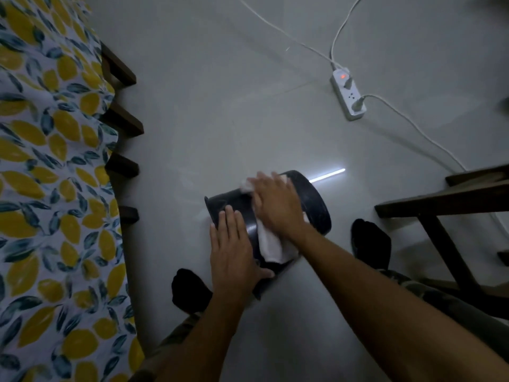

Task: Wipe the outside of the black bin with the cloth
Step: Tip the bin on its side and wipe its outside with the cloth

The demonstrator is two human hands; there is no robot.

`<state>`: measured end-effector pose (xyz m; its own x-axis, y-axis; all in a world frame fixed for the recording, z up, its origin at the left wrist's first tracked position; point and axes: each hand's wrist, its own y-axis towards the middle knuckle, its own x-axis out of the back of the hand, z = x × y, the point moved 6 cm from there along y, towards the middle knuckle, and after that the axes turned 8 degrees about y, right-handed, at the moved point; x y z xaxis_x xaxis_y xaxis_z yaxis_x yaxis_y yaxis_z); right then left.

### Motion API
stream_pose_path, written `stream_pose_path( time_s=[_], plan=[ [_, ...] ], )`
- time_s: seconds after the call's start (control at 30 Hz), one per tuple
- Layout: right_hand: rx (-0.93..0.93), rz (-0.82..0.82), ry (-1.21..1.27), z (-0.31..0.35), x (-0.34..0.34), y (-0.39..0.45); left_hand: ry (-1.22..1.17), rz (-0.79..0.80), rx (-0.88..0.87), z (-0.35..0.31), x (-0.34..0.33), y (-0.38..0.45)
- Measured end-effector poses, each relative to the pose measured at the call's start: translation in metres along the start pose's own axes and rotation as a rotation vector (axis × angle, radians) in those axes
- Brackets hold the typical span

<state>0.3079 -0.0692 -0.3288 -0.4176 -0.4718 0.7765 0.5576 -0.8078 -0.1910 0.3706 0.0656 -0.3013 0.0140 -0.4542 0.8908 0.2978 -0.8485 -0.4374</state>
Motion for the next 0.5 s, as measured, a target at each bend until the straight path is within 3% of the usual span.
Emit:
stream_pose_path(
  time_s=[0.17,0.23,0.37,0.5],
  plan=[
    [-0.251,-0.192,-0.005,-0.05,0.029,0.015,-0.036,0.048,0.031,-0.004,0.0,-0.009],
    [-0.323,-0.211,0.078,-0.064,0.037,0.004,-0.029,0.045,0.032,-0.006,-0.001,-0.012],
    [-0.452,-0.195,0.124,-0.079,0.048,-0.014,-0.132,-0.131,0.019,-0.008,0.011,-0.013],
    [-0.683,-0.239,0.242,-0.099,0.053,-0.051,-0.176,-0.127,-0.059,-0.007,0.019,-0.013]
  ],
)
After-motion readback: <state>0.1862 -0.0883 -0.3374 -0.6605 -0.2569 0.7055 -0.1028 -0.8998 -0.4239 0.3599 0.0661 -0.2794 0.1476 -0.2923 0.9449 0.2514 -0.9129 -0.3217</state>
